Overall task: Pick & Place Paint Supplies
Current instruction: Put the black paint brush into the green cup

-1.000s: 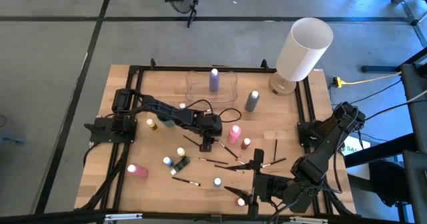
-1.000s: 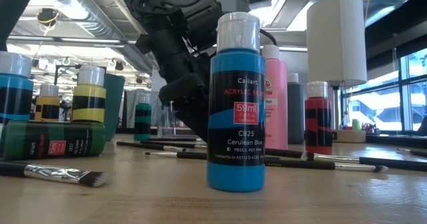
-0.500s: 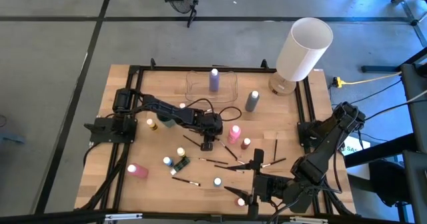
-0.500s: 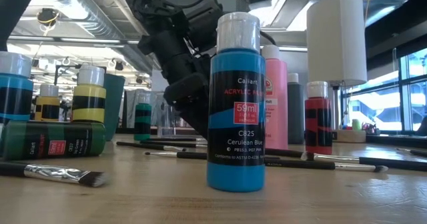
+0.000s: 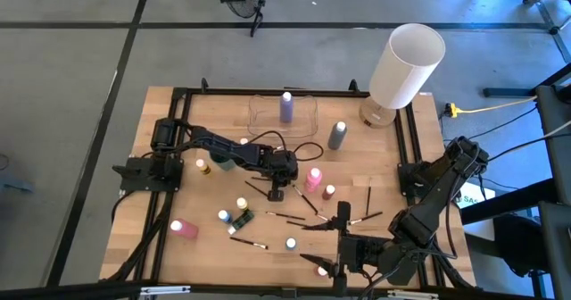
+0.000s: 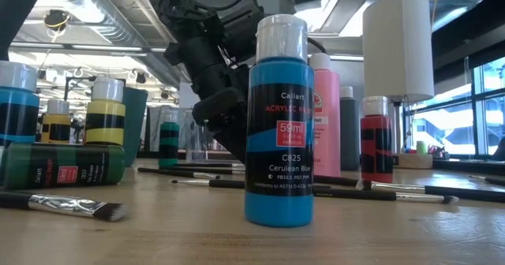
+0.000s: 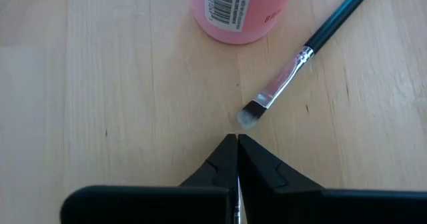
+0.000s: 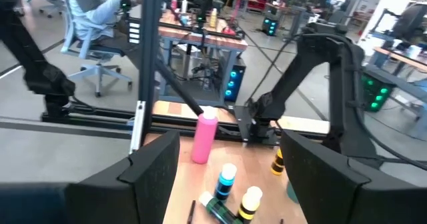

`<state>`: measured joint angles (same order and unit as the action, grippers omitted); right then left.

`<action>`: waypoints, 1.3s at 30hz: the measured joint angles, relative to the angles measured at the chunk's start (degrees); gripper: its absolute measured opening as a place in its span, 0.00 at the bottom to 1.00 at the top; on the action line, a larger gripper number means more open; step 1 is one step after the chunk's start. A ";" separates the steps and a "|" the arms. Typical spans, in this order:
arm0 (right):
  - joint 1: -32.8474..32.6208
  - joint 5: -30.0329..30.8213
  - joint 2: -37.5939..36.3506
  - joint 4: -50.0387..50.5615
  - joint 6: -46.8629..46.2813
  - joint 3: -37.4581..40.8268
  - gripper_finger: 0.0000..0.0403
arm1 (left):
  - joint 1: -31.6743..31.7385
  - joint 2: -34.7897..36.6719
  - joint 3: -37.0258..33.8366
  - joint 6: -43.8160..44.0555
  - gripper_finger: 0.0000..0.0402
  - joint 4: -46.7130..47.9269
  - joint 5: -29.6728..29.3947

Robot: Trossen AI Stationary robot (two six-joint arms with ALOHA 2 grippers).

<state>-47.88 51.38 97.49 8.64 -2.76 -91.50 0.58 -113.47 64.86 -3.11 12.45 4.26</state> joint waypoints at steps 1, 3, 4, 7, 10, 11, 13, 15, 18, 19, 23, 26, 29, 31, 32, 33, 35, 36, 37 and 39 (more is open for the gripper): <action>0.00 -0.34 0.00 0.03 0.02 0.00 0.65 | 0.00 0.00 0.00 -0.02 0.01 0.00 0.01; 0.05 -0.46 0.00 0.08 -0.08 0.00 0.65 | 0.00 0.00 -0.02 0.00 0.01 0.02 -0.09; 0.06 -0.45 0.00 0.19 -0.34 0.00 0.65 | -0.02 0.00 -0.02 0.05 0.01 0.02 -0.24; 0.07 -0.47 0.00 0.18 -0.88 0.00 0.65 | -0.04 0.00 -0.02 0.24 0.01 0.06 -0.40; 0.07 -0.61 0.00 0.20 -0.88 0.00 0.65 | -0.08 0.00 -0.02 0.27 0.01 0.07 -0.54; 0.07 -0.61 0.00 0.20 -0.88 0.00 0.65 | -0.23 0.01 -0.02 0.28 0.00 0.07 -0.86; 0.07 -0.61 0.00 0.20 -0.88 0.00 0.65 | -0.56 0.40 -0.02 0.17 0.00 0.11 -1.81; 0.07 -0.60 0.00 0.20 -0.88 0.00 0.65 | -0.79 0.90 -0.11 -0.09 0.00 0.09 -1.93; 0.11 -0.60 0.00 0.33 -0.88 0.00 0.65 | -1.19 1.76 -0.27 -0.06 0.00 0.40 -2.45; 0.11 -0.60 0.00 0.38 -0.88 0.00 0.65 | -1.35 1.93 -0.31 -0.05 0.00 0.72 -2.62; 0.11 -0.60 0.00 0.42 -0.88 0.00 0.65 | -2.43 2.46 -0.37 -0.48 0.00 1.15 -4.20; 0.11 -0.60 0.00 0.57 -0.88 0.00 0.65 | -2.78 2.45 0.47 -0.61 0.00 2.24 -4.51; 0.11 -0.61 0.00 0.59 -1.27 0.00 0.65 | -3.53 2.48 1.94 -1.21 0.00 2.83 -5.43; 0.11 -0.60 0.00 0.64 -1.28 0.00 0.65 | -4.01 2.49 2.66 -1.63 0.00 3.41 -5.70; 0.11 -0.60 0.00 0.72 -1.29 0.00 0.65 | -4.26 2.49 3.09 -1.73 0.00 3.84 -5.85; 0.11 -0.60 0.00 0.85 -1.29 0.00 0.65 | -4.53 2.49 3.64 -1.75 0.00 4.18 -5.93; 0.11 -0.60 0.00 1.16 -1.34 0.00 0.65 | -5.14 2.54 4.81 -2.62 0.00 4.90 -7.07; 0.11 -0.60 0.00 1.30 -1.53 0.00 0.65 | -5.46 2.56 5.37 -3.15 0.00 5.55 -8.03; 0.11 -0.60 0.00 1.44 -1.82 0.00 0.65 | -5.78 2.56 5.99 -3.55 0.00 6.29 -9.22; 0.11 -0.62 0.00 1.71 -2.36 0.00 0.65 | -6.29 2.62 7.70 -3.73 0.00 8.31 -10.82</action>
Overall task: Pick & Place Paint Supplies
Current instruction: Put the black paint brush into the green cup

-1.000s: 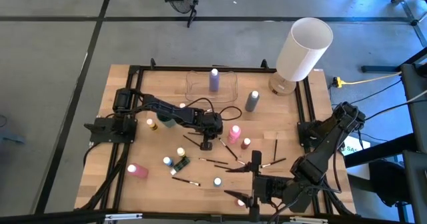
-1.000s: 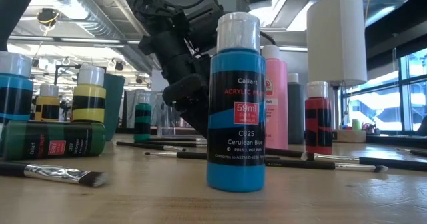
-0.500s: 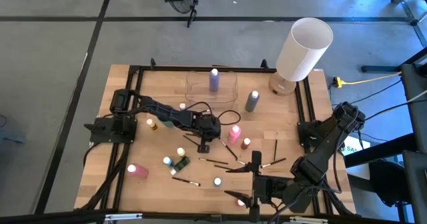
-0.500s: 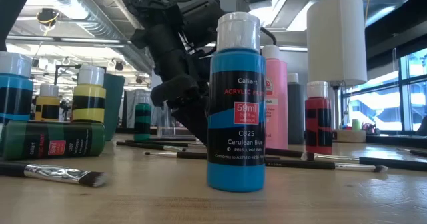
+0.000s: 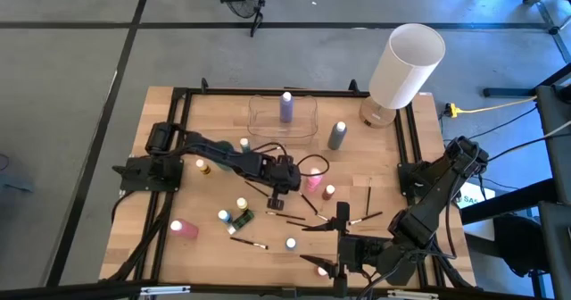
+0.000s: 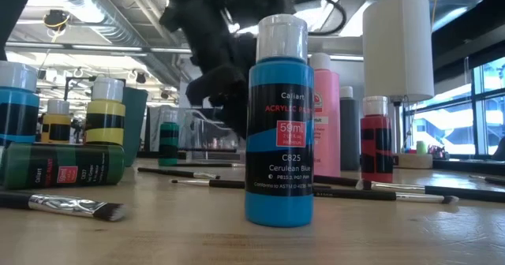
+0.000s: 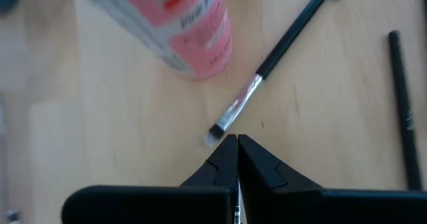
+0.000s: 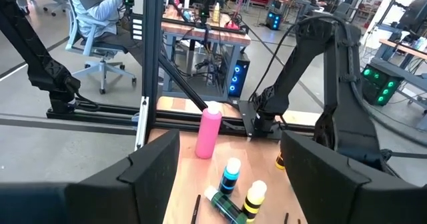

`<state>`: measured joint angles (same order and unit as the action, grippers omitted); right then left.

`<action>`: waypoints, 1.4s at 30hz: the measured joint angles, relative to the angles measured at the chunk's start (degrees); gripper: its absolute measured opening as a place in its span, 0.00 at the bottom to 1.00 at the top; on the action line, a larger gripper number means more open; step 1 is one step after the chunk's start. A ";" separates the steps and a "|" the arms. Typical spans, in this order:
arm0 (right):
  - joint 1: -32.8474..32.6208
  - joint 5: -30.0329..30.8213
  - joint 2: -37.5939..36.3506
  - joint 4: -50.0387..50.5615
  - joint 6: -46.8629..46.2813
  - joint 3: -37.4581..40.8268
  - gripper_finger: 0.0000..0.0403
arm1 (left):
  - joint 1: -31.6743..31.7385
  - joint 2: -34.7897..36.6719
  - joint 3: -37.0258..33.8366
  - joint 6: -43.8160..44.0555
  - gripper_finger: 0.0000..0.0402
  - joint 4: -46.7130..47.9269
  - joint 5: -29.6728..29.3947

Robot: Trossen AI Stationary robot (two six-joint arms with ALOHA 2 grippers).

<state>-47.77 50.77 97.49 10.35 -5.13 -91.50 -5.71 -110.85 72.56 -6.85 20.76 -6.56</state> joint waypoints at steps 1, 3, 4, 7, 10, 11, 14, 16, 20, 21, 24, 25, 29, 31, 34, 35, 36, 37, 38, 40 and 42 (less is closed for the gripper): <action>0.00 0.02 0.00 0.04 -0.02 0.00 0.65 | -0.10 0.13 0.94 -0.34 0.00 0.83 -0.19; 0.00 0.02 0.00 0.10 -0.02 0.00 0.65 | -0.41 0.29 2.83 -1.27 0.00 2.13 -0.80; 0.00 0.02 0.00 0.17 -0.02 0.00 0.65 | -0.60 0.31 3.74 -1.58 0.00 2.99 -1.79; 0.00 0.02 0.00 0.17 -0.02 0.00 0.65 | -1.75 0.57 6.31 -3.18 0.00 5.26 -6.86; 0.00 -0.02 0.00 0.23 -0.02 0.00 0.65 | -2.92 2.11 7.43 -5.25 0.00 5.60 -10.10; 0.00 -0.16 0.16 0.18 -0.15 -0.01 0.65 | -3.27 2.79 7.56 -5.75 0.00 5.76 -10.71; 0.03 -1.07 0.47 0.47 -0.36 -0.02 0.65 | -3.76 6.62 7.70 -6.40 0.00 7.24 -13.43; 0.15 -1.95 0.74 0.58 -0.94 -0.02 0.65 | -4.03 10.29 7.71 -6.29 0.00 8.25 -15.58; 0.20 -2.10 0.85 1.22 -1.95 -0.02 0.65 | -4.03 19.11 6.02 -5.95 0.00 9.83 -16.59; 0.20 -2.10 0.85 1.25 -1.95 -0.02 0.65 | -4.03 21.66 5.20 -5.95 0.00 9.79 -16.33; 0.11 -2.96 0.85 1.46 -1.95 -0.02 0.65 | -3.61 29.46 2.38 -6.12 0.00 8.72 -15.11; 0.09 -3.38 0.85 1.46 -2.00 -0.02 0.65 | -3.29 32.26 1.06 -6.11 0.00 8.01 -14.70; 0.09 -4.45 1.41 1.31 -2.12 -0.02 0.65 | -1.39 44.60 -5.86 -5.67 0.00 1.46 -10.06; 0.07 -4.49 2.13 0.90 -2.13 -0.02 0.65 | -0.85 51.07 -9.85 -4.81 0.00 -1.84 -7.39; 0.08 -4.47 3.15 -0.07 -1.87 -0.02 0.65 | -0.97 60.61 -16.11 -4.47 0.00 -8.46 -5.12; 0.12 -4.47 3.45 -0.17 -1.78 -0.02 0.65 | -0.98 63.58 -18.12 -4.44 0.00 -11.43 -4.53; 0.21 -4.46 3.74 -0.27 -1.73 -0.02 0.65 | -0.97 66.27 -20.31 -4.42 0.00 -13.80 -3.57; 0.32 -4.49 3.96 -0.25 -1.71 -0.02 0.65 | -0.93 68.47 -22.48 -4.43 0.00 -16.46 -2.39; 0.40 -4.49 4.11 -0.25 -1.70 -0.02 0.65 | -0.88 70.56 -24.69 -4.42 0.00 -19.63 -1.39; 0.51 -4.46 4.29 -0.29 -1.70 -0.02 0.65 | -0.95 73.94 -29.47 -4.69 0.00 -24.91 -0.74; 0.52 -4.44 4.49 -0.35 -1.68 -0.02 0.65 | -0.93 76.55 -34.63 -5.97 0.00 -29.90 -1.02</action>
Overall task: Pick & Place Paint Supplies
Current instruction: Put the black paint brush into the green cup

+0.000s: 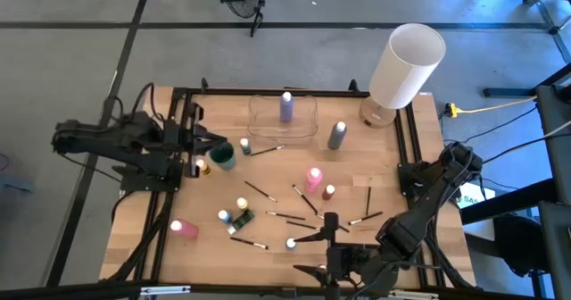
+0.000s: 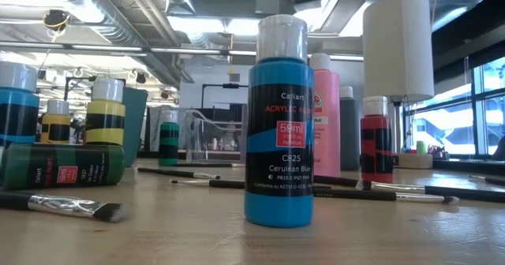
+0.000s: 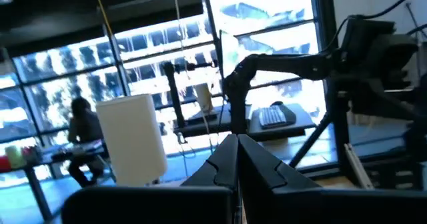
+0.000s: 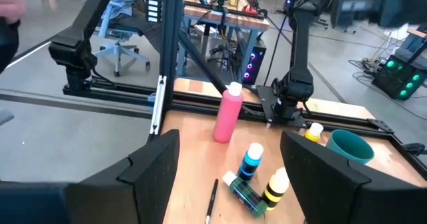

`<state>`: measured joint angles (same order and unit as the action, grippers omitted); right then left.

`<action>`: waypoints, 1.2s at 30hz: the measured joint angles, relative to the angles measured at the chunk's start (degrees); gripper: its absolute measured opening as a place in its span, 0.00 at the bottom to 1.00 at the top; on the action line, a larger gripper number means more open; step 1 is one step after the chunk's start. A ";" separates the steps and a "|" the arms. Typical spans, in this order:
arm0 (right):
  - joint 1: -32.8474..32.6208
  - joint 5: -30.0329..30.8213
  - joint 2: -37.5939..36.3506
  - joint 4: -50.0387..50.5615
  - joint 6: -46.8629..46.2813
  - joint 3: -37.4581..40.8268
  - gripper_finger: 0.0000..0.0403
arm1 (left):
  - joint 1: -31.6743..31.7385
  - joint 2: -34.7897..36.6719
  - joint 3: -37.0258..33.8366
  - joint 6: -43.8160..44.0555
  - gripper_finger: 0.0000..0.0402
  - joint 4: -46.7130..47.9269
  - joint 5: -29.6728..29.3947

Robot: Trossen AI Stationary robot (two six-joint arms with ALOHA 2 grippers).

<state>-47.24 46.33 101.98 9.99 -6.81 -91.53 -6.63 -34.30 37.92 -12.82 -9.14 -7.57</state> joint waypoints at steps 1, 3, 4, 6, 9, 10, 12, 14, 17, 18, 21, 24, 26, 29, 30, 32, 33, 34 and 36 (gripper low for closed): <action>0.00 0.00 0.08 0.01 0.00 0.00 0.65 | 0.03 1.06 -2.57 -0.43 0.00 -2.95 -0.31; 0.00 -0.02 0.12 0.09 -0.08 0.00 0.65 | 0.09 3.26 -7.75 -1.55 0.00 -9.28 -0.68; 0.00 -0.02 0.12 0.07 -0.09 0.00 0.65 | 0.09 4.39 -10.25 -2.06 0.00 -12.67 -1.04; 0.00 -0.01 0.18 0.04 -0.12 0.00 0.65 | 0.11 6.42 -14.87 -2.70 0.00 -19.38 -1.91; 0.00 -0.02 0.25 0.10 -0.04 0.00 0.65 | 0.11 9.49 -20.95 -3.84 0.00 -26.22 -5.35; 0.00 -0.02 0.25 0.12 -0.05 0.00 0.65 | 0.11 10.74 -22.84 -3.87 0.00 -27.86 -6.82; 0.00 -0.02 0.25 0.46 -0.07 0.00 0.65 | 0.13 13.22 -26.53 -3.70 0.00 -31.45 -9.88; 0.00 -0.03 0.25 0.53 -0.04 0.00 0.65 | 0.13 15.53 -29.86 -3.01 0.00 -35.33 -13.08; 0.00 -0.02 0.25 0.53 -0.04 0.00 0.65 | 0.13 18.56 -34.33 -2.09 0.00 -38.53 -17.04; 0.00 -0.02 0.25 0.53 -0.04 0.00 0.65 | 0.13 19.40 -35.50 -1.62 0.00 -39.55 -18.31; 0.00 -0.02 0.25 0.51 -0.04 0.00 0.65 | 0.11 21.38 -37.40 -0.50 0.00 -38.02 -22.31; 0.00 -0.02 0.25 0.53 -0.04 0.00 0.65 | 0.11 22.16 -37.43 0.09 0.00 -34.20 -23.23; 0.00 -0.02 0.25 0.53 -0.04 0.00 0.65 | 0.11 22.18 -37.43 0.55 0.00 -34.13 -23.12; 0.01 -0.02 0.25 0.53 -0.04 0.00 0.65 | 0.11 22.20 -37.43 0.61 0.00 -34.19 -23.12; 0.02 -0.02 0.25 0.53 -0.04 0.00 0.65 | 0.11 22.20 -37.43 0.64 0.00 -34.18 -23.12; 0.00 -0.02 0.25 0.53 -0.04 0.00 0.65 | 0.11 22.20 -37.43 0.64 0.00 -34.16 -23.04; 0.00 -0.02 0.25 0.53 -0.04 0.00 0.65 | 0.11 22.20 -37.43 0.66 0.00 -34.10 -22.93; 0.00 -0.02 0.25 0.53 -0.04 0.00 0.65 | 0.11 22.20 -37.43 0.66 0.00 -33.96 -22.91; 0.00 -0.02 0.25 0.53 -0.04 0.00 0.65 | 0.11 22.20 -37.43 0.66 0.00 -33.57 -22.91</action>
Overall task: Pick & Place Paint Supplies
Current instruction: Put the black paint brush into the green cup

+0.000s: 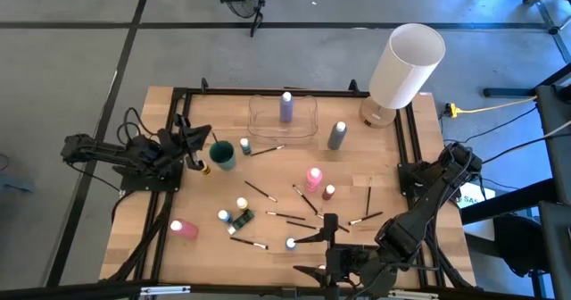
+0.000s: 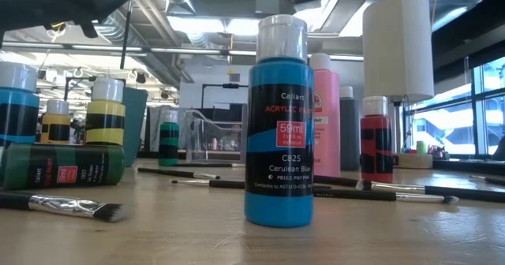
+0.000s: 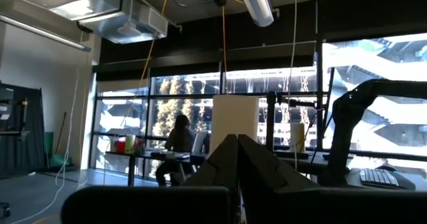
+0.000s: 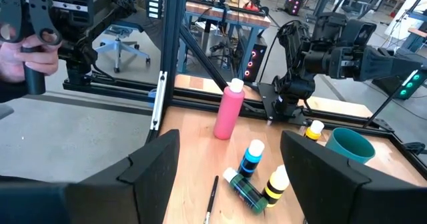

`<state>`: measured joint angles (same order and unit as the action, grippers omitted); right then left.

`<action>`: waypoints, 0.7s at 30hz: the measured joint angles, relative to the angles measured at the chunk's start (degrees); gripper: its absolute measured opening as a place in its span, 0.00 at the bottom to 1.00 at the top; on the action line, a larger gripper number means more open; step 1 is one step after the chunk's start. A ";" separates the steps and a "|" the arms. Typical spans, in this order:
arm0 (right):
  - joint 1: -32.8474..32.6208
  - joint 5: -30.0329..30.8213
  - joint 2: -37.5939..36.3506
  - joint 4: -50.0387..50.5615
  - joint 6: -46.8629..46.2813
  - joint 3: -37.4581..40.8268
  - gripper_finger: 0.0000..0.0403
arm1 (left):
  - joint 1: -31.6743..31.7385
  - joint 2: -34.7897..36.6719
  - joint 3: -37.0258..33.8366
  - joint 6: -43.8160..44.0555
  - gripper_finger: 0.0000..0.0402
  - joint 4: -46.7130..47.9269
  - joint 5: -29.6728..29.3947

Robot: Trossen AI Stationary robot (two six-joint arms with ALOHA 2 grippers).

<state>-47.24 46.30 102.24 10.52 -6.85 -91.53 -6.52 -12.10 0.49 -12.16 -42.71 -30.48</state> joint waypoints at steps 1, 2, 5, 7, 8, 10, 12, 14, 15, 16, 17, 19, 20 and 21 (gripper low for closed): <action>0.00 0.00 0.00 0.00 0.00 0.00 0.65 | 0.00 0.00 0.00 0.00 0.00 0.37 0.00; 0.00 0.00 0.00 0.02 0.00 0.00 0.65 | 0.00 0.00 0.00 0.00 0.00 0.94 0.00; 0.00 0.02 0.30 0.27 -0.18 0.00 0.65 | 0.00 -0.02 0.00 0.03 0.00 2.66 1.19; 0.00 -0.02 0.40 0.68 -0.31 0.02 0.65 | -0.01 -0.02 0.00 0.90 0.00 3.38 2.91; 0.02 0.00 0.50 0.66 -0.66 0.00 0.65 | -0.01 -0.02 0.00 1.30 0.00 3.60 3.14; 0.02 0.20 0.60 0.99 -1.04 0.00 0.65 | 0.00 -0.02 0.00 1.52 0.00 4.34 3.11; 0.02 0.15 0.66 1.03 -1.19 0.00 0.65 | 0.00 -0.01 0.00 2.05 0.00 6.37 3.10; 0.02 0.16 0.66 0.87 -1.28 0.00 0.65 | 0.00 -0.03 0.00 3.28 0.00 8.88 3.13; 0.02 0.15 0.66 0.88 -1.28 0.00 0.65 | 0.00 -0.02 0.00 3.83 0.00 9.97 3.12; 0.02 0.15 0.66 0.90 -1.27 0.00 0.65 | 0.00 -0.04 0.00 4.06 0.00 10.87 3.10; 0.02 0.15 0.66 0.90 -1.29 0.00 0.65 | 0.00 -0.04 0.00 4.22 0.00 11.60 2.97; 0.02 0.15 0.66 0.87 -1.29 0.00 0.65 | 0.00 -0.04 0.00 4.54 0.00 11.96 2.21; 0.04 0.13 0.66 0.89 -1.27 0.00 0.65 | 0.00 -0.02 0.00 4.52 0.00 11.91 2.12; 0.04 0.12 0.66 0.90 -1.27 0.00 0.65 | 0.00 -0.02 0.00 4.52 0.00 11.93 2.12</action>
<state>-47.20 46.42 102.89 11.42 -8.12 -91.53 -6.52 -12.12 0.49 -7.64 -30.79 -28.36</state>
